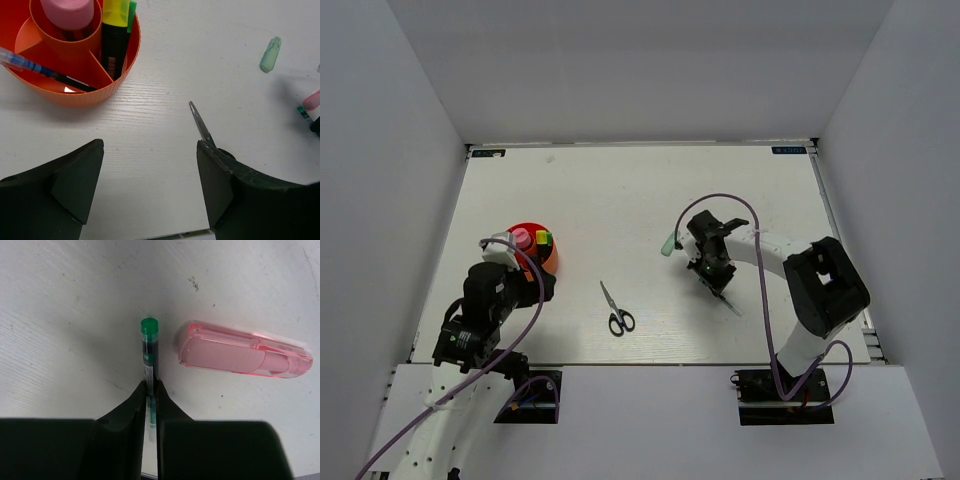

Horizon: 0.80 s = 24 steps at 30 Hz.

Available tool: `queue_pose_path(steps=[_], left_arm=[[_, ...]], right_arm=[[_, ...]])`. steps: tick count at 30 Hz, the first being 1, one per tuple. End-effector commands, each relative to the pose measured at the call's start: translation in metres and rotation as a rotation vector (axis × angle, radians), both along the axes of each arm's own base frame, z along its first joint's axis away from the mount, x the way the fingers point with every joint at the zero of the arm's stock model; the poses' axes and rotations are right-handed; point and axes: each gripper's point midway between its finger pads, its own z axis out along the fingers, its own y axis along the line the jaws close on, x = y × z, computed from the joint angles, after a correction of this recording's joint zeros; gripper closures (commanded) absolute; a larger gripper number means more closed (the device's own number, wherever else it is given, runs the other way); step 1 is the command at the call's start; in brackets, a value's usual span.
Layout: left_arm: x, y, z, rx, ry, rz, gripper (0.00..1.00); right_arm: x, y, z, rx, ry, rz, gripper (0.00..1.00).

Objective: Sort the stationery into containers
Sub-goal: Pick up the pen from the center of the board.

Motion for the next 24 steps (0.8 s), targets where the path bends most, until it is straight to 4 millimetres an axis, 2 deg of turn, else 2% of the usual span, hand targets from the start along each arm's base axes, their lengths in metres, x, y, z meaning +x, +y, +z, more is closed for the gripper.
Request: queue_pose_path(steps=[1,3,4,6,7,10,11,12,14,15,16,17,18,19,21,22,23,24], left_arm=[[0.002,0.002,0.002,0.001,-0.021,0.013,0.15],[0.002,0.002,0.003,0.002,-0.024,0.014,0.15],[0.002,0.002,0.005,0.000,-0.030,0.013,0.15],[0.003,0.000,0.007,-0.005,-0.038,0.006,0.15],[0.004,0.000,0.009,-0.004,-0.048,0.006,0.15],[0.006,0.000,0.023,-0.009,-0.076,0.003,0.15],[0.007,-0.001,0.024,-0.014,-0.071,0.006,0.15],[0.008,-0.001,0.034,-0.022,-0.091,0.004,0.15],[0.011,-0.002,0.047,-0.029,-0.110,0.006,0.15],[0.011,-0.002,0.068,-0.041,-0.157,0.008,0.15],[0.012,-0.002,0.074,-0.043,-0.165,0.007,0.15],[0.013,-0.002,0.080,-0.043,-0.174,0.008,0.15],[0.013,-0.002,0.093,-0.050,-0.194,0.009,0.15],[0.013,-0.003,0.107,-0.057,-0.221,0.007,0.15],[0.012,-0.003,0.124,-0.068,-0.247,0.008,0.15],[0.011,-0.002,0.136,-0.072,-0.273,0.010,0.15],[0.009,-0.002,0.147,-0.078,-0.298,0.010,0.15],[0.008,-0.002,0.151,-0.082,-0.302,0.010,0.15]], right_arm=[[-0.011,0.002,-0.020,-0.030,0.052,0.007,1.00],[-0.013,0.005,-0.014,-0.014,0.056,0.010,1.00],[-0.016,0.017,-0.004,0.059,0.058,0.021,1.00],[-0.016,0.029,0.006,0.116,0.051,0.052,1.00],[-0.018,0.041,0.023,0.191,0.054,0.085,1.00],[-0.003,0.065,0.060,0.295,0.004,0.152,1.00],[0.002,0.082,0.078,0.349,-0.016,0.193,1.00],[0.012,0.098,0.101,0.407,-0.049,0.228,1.00],[0.013,0.120,0.117,0.481,-0.028,0.267,1.00],[0.034,0.144,0.152,0.546,-0.104,0.305,1.00],[0.035,0.152,0.161,0.568,-0.102,0.315,1.00],[0.028,0.166,0.170,0.611,-0.073,0.349,1.00],[0.049,0.190,0.198,0.664,-0.123,0.368,1.00],[0.051,0.200,0.205,0.681,-0.128,0.383,1.00],[0.061,0.238,0.232,0.751,-0.152,0.447,1.00],[0.065,0.250,0.254,0.795,-0.195,0.478,1.00],[0.068,0.263,0.244,0.794,-0.178,0.490,1.00],[0.067,0.276,0.246,0.820,-0.186,0.523,1.00]])
